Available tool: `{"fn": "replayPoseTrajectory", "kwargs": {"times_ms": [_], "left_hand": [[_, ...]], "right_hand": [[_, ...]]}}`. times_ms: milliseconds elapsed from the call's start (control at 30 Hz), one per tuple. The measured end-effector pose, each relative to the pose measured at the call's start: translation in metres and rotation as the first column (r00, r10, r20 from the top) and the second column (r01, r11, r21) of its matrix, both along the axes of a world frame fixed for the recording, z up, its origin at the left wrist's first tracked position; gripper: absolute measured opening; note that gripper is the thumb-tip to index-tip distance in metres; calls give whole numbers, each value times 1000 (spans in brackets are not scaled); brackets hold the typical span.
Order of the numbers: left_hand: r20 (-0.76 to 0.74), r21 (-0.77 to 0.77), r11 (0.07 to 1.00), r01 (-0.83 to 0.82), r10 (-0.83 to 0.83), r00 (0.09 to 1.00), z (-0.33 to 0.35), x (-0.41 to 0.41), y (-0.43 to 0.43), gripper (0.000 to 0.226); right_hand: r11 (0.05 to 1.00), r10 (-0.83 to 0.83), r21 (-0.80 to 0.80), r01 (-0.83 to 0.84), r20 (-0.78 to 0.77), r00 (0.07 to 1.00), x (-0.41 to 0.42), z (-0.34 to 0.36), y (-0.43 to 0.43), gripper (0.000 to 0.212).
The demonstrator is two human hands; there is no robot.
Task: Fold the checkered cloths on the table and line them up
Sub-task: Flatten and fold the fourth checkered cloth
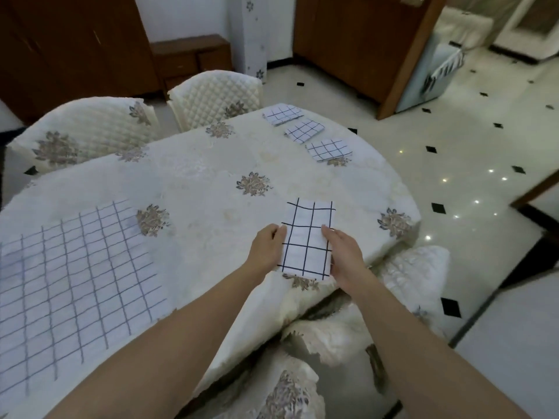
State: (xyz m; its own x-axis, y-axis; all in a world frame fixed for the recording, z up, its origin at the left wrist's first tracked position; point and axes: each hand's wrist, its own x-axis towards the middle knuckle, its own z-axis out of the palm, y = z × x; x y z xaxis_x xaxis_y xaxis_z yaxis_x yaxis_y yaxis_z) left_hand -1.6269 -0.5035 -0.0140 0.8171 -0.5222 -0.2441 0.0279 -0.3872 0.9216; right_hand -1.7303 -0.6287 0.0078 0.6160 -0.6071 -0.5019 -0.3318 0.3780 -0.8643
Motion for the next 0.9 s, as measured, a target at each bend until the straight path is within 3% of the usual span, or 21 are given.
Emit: {"fn": "replayPoseTrajectory", "kwargs": {"times_ms": [100, 167, 433, 600, 900], "left_hand": [[25, -22, 995, 96, -96, 995, 8, -17, -23, 37], [16, -34, 991, 126, -125, 992, 12, -29, -39, 38], [168, 80, 958, 277, -287, 943, 20, -70, -117, 40], [226, 95, 927, 364, -376, 898, 13, -100, -194, 38], [276, 155, 868, 471, -496, 823, 1, -146, -385, 40]], "right_hand": [[988, -65, -143, 54, -75, 995, -23, -6, -19, 55], [971, -113, -222, 94, -76, 991, -38, -14, -36, 62], [914, -279, -327, 241, -75, 957, -90, 5, -87, 36], [856, -413, -363, 368, -52, 909, -124, -7, -153, 48], [762, -549, -450, 465, -68, 833, -179, -26, -315, 38]]}}
